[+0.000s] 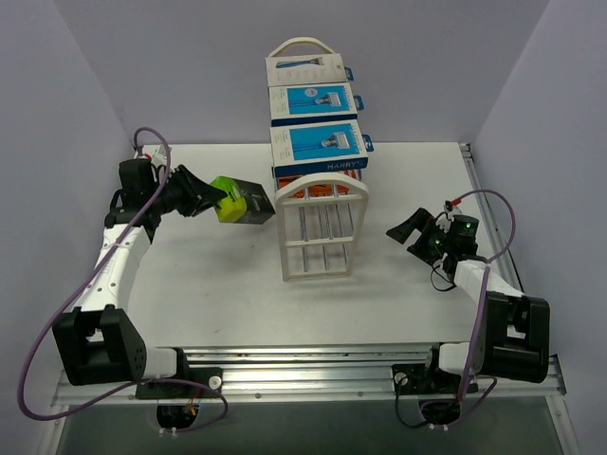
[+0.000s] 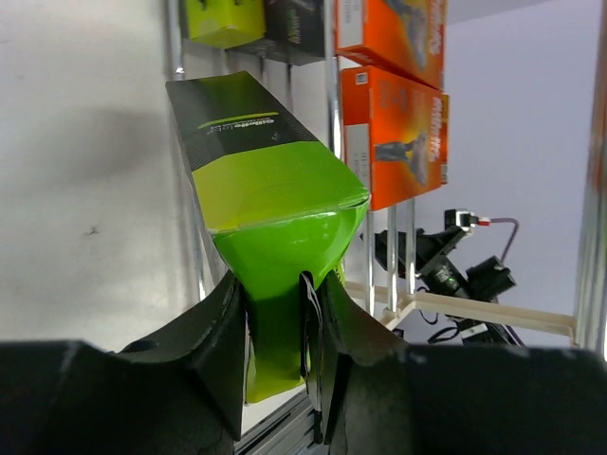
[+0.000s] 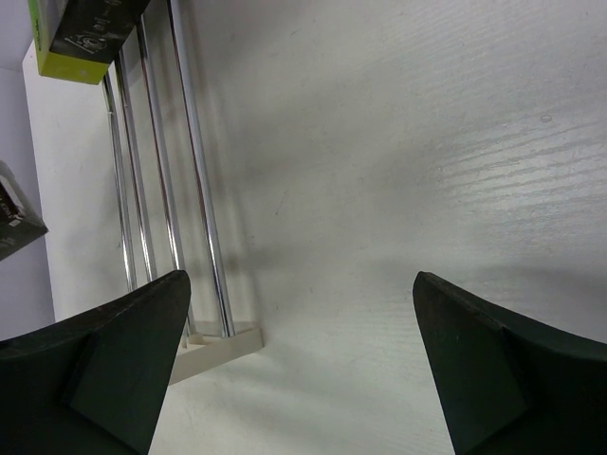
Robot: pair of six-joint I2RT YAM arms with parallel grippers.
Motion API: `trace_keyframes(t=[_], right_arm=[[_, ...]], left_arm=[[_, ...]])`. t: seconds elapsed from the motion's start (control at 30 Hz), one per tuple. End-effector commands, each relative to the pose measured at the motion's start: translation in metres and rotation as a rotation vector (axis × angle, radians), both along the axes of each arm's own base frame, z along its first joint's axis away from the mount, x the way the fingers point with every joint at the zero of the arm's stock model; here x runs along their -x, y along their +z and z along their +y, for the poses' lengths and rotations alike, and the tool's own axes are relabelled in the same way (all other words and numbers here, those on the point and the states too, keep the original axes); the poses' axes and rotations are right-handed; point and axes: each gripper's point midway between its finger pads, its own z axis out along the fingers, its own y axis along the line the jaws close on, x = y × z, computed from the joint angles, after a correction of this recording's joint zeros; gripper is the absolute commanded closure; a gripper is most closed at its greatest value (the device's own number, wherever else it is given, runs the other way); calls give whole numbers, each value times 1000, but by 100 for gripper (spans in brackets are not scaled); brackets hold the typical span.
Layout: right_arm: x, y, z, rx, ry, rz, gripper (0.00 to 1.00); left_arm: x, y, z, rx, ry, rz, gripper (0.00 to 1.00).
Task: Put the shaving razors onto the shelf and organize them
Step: Grab a shaving razor with the left arm, then place the shaving razor onto shelf
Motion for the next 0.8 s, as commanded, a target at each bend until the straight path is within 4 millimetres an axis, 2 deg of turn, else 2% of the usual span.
trace_keyframes(t=[0.0, 0.03, 0.17, 0.2, 0.23, 0.4, 0.77], right_arm=[[-5, 13, -2, 32, 5, -62, 0], [-5, 11, -2, 32, 6, -54, 0], [-6, 11, -2, 34, 7, -56, 0], [-6, 11, -2, 36, 6, -58, 0], [-6, 11, -2, 38, 6, -58, 0], [-6, 10, -3, 43, 6, -56, 0], [-6, 12, -3, 43, 7, -63, 0]], left_arm=[[-8, 44, -20, 112, -123, -200, 98], [-12, 51, -22, 123, -140, -258, 98], [-14, 43, -26, 178, -172, -280, 98], [-11, 35, -28, 197, -186, -265, 98], [-12, 41, -30, 226, -193, -290, 98], [-13, 35, -36, 313, -219, -304, 98], [-19, -3, -53, 404, -277, -253, 98]])
